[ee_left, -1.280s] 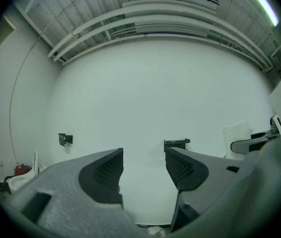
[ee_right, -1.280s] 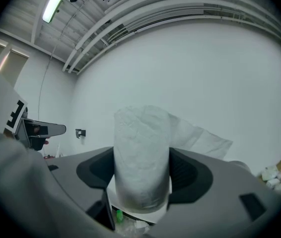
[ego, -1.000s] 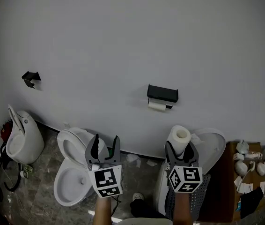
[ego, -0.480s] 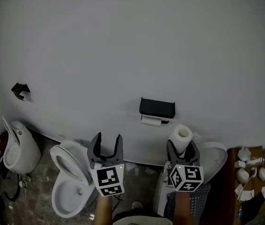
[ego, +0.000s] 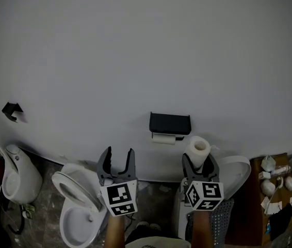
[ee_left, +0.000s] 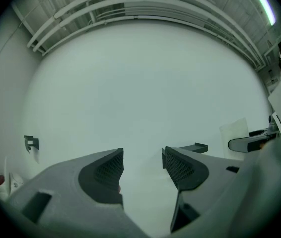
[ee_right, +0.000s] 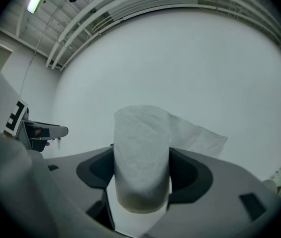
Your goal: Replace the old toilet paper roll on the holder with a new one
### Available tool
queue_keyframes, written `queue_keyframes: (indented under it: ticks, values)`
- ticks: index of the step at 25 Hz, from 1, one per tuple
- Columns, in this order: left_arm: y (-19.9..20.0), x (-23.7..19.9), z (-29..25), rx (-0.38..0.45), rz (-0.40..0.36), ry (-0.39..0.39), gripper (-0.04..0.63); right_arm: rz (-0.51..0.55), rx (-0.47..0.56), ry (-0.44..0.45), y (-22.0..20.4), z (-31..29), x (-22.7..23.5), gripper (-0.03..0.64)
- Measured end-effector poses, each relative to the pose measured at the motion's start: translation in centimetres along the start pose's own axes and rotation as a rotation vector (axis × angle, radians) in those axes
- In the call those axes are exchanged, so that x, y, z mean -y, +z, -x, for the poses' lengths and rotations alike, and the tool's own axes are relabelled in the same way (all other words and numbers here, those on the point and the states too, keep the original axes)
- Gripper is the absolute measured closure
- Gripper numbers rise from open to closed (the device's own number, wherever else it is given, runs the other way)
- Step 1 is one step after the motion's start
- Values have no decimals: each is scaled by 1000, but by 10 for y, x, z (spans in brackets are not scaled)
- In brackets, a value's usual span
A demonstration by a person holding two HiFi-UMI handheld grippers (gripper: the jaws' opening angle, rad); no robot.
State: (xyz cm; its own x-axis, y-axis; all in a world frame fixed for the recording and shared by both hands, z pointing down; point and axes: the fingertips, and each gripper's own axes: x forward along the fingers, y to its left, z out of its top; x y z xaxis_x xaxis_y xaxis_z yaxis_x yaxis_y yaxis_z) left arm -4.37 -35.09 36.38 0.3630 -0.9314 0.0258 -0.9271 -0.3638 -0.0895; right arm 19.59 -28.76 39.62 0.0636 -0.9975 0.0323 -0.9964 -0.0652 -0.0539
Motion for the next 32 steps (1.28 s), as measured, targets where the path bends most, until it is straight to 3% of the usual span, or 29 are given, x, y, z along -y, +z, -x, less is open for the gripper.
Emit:
queue_keyframes:
  ticks: [12, 16, 25, 29, 32]
  values:
    - [-1, -22, -31, -2, -13, -73, 348, 1, -5, -77, 4, -17, -13, 313]
    - [-2, -18, -34, -3, -72, -90, 348, 6, -11, -90, 3, -15, -14, 313]
    - [-1, 8, -47, 3, -411, -93, 348, 17, -30, -122, -2, -7, 0, 313]
    - [-6, 26, -57, -16, -630, -100, 348, 20, -40, -135, -6, -4, 9, 313]
    - [-15, 33, -64, -48, -848, -60, 342, 37, -52, -143, -9, -1, 13, 313]
